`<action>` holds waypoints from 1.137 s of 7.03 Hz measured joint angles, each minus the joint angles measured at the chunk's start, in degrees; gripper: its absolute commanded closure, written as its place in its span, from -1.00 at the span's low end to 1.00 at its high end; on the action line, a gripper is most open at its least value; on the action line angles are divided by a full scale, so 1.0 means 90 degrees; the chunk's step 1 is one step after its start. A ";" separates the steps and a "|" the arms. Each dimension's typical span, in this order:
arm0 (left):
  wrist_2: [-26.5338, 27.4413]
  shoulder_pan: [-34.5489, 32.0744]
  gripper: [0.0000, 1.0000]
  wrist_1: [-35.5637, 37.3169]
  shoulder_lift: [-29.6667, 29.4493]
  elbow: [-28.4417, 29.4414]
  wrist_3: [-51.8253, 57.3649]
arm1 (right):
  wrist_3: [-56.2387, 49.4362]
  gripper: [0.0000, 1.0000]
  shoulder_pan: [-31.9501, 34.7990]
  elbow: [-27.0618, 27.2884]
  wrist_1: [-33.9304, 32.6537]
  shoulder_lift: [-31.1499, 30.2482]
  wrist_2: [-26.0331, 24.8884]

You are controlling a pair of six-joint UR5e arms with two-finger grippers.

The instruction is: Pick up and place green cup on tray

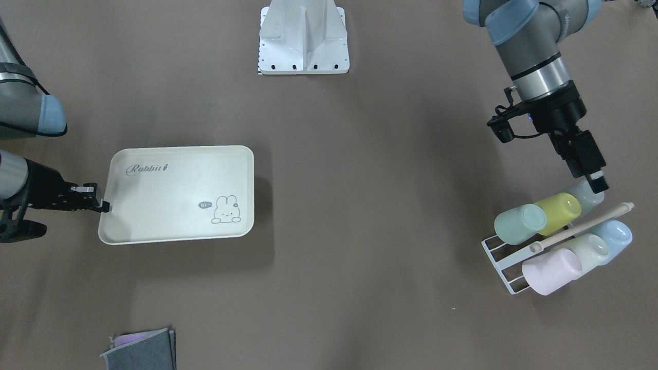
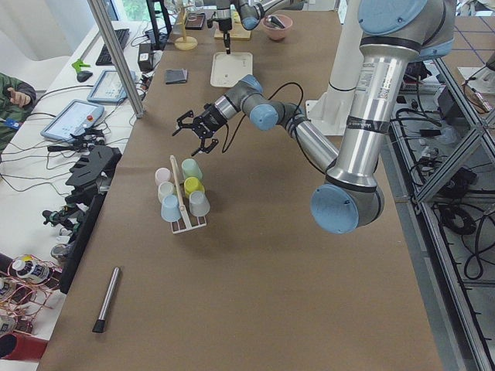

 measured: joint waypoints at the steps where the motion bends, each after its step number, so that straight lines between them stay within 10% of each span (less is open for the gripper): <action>1: 0.0359 0.0285 -0.97 0.0293 -0.0185 0.0132 0.0403 | 0.0310 1.00 -0.0339 -0.0036 0.0015 0.0335 -0.0062; 8: 0.1655 0.1377 -0.97 0.0460 -0.0428 0.1632 0.2512 | 0.2027 1.00 -0.2161 -0.0267 0.0063 0.1525 -0.1758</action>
